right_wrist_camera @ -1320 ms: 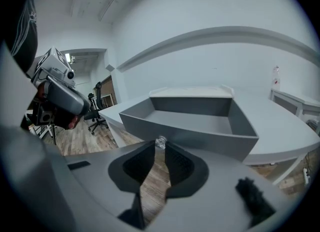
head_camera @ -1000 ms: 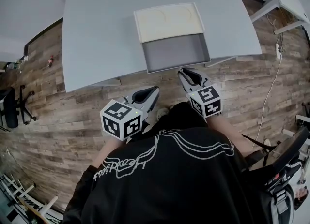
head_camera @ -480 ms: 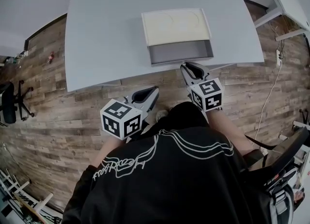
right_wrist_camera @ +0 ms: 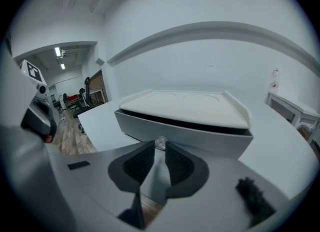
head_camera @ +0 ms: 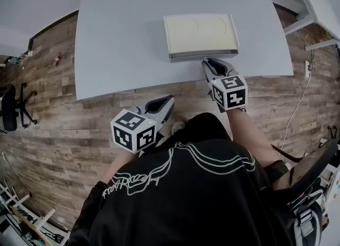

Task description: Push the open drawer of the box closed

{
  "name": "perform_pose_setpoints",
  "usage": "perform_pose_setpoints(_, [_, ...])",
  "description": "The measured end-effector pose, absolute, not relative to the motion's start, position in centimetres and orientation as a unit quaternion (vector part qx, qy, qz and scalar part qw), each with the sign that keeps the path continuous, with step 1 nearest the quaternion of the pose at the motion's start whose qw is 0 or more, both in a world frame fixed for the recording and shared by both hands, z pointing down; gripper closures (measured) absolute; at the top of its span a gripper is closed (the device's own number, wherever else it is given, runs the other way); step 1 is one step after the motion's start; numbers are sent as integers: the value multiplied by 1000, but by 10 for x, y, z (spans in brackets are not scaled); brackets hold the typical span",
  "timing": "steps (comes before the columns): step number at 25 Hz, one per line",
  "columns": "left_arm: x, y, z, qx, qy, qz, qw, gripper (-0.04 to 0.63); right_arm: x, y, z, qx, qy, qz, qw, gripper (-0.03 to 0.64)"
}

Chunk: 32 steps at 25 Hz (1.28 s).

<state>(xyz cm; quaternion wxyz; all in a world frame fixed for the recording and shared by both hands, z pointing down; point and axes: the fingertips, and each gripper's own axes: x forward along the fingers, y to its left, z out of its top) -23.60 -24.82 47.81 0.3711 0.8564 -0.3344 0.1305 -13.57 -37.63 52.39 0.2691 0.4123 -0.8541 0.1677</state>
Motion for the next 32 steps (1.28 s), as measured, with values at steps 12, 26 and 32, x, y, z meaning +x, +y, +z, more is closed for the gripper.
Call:
perform_pose_setpoints(12, [-242, -252, 476, 855, -340, 117, 374, 589, -134, -396, 526, 413, -847, 178, 284, 545])
perform_pose_setpoints(26, [-222, -248, 448, 873, -338, 107, 335, 589, -138, -314, 480, 311, -898, 179, 254, 546])
perform_pose_setpoints(32, [-181, -220, 416, 888, -337, 111, 292, 589, -110, -242, 424, 240, -934, 200, 174, 601])
